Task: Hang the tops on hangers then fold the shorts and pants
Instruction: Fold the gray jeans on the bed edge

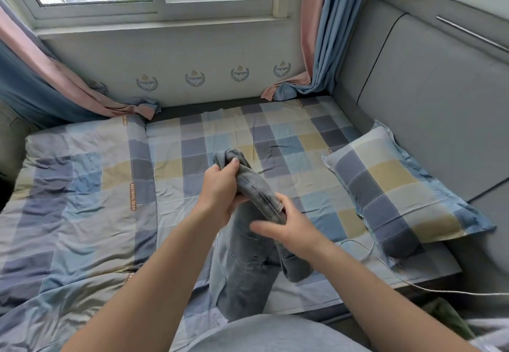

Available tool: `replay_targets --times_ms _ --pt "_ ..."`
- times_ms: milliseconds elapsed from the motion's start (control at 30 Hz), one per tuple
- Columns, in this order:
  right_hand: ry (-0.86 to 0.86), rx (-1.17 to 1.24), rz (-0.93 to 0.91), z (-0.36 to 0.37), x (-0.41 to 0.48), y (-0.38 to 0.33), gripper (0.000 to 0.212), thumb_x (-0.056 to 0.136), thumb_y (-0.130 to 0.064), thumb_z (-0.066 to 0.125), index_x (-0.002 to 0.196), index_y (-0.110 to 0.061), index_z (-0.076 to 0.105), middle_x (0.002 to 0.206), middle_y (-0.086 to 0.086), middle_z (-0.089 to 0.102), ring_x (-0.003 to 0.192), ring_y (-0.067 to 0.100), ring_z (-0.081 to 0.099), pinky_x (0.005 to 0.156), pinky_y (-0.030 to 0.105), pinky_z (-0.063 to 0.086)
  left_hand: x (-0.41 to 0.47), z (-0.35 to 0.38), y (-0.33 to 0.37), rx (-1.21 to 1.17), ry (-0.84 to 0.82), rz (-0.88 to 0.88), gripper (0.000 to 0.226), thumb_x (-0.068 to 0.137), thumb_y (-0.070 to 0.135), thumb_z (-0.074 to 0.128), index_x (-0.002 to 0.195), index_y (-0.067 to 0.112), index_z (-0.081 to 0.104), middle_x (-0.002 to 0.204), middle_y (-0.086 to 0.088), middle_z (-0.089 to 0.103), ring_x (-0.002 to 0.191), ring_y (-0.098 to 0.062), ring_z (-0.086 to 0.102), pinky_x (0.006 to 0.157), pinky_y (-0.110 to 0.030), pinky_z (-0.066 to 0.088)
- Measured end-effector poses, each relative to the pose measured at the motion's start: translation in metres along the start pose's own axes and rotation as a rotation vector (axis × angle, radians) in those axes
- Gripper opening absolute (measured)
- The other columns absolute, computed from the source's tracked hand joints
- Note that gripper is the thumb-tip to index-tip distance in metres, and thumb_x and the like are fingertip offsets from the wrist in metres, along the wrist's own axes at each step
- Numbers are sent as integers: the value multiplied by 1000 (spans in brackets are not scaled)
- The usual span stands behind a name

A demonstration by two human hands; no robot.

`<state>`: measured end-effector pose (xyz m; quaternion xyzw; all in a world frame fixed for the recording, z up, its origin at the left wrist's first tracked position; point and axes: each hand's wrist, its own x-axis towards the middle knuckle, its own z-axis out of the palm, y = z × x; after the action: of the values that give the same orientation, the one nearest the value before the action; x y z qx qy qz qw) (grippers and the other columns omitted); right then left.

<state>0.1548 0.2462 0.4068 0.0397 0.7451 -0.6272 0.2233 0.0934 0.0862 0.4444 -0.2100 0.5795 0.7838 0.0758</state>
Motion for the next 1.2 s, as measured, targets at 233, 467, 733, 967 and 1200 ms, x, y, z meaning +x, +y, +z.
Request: replay_targets --times_ms 233,467,733,967,1200 --pt "247 -220 -44 -25 15 12 19 97 -9 62 88 -26 65 86 0 68 90 24 62 75 33 47 1 4 3 -21 -51 -5 18 103 23 55 108 7 59 104 -16 71 87 -28 75 65 -39 61" --pt "254 315 23 -37 23 -21 11 94 -2 62 101 2 70 102 28 72 84 32 72 78 46 61 -1 -19 -30 442 -317 -24 29 92 12 70 119 19 63 121 -6 67 102 -17 67 89 -36 57" --pt "32 765 -39 -61 20 -36 30 86 -17 63 107 0 74 107 20 72 97 32 71 84 45 59 -16 -28 -120 742 -310 15 38 89 21 73 125 23 59 117 3 69 107 -15 64 95 -43 53" --pt "103 753 -49 -76 18 -39 29 83 -26 67 102 -4 72 112 20 67 107 34 64 105 54 47 -6 -41 -114 808 -3 274 22 97 6 51 98 20 69 88 -1 71 84 -24 63 74 -38 49" --pt "353 569 118 -89 19 -25 46 97 -29 61 134 -1 58 130 22 64 114 38 64 101 55 51 0 -47 -82 513 131 407 29 104 9 42 79 15 54 71 -1 54 57 -2 44 54 -19 35"
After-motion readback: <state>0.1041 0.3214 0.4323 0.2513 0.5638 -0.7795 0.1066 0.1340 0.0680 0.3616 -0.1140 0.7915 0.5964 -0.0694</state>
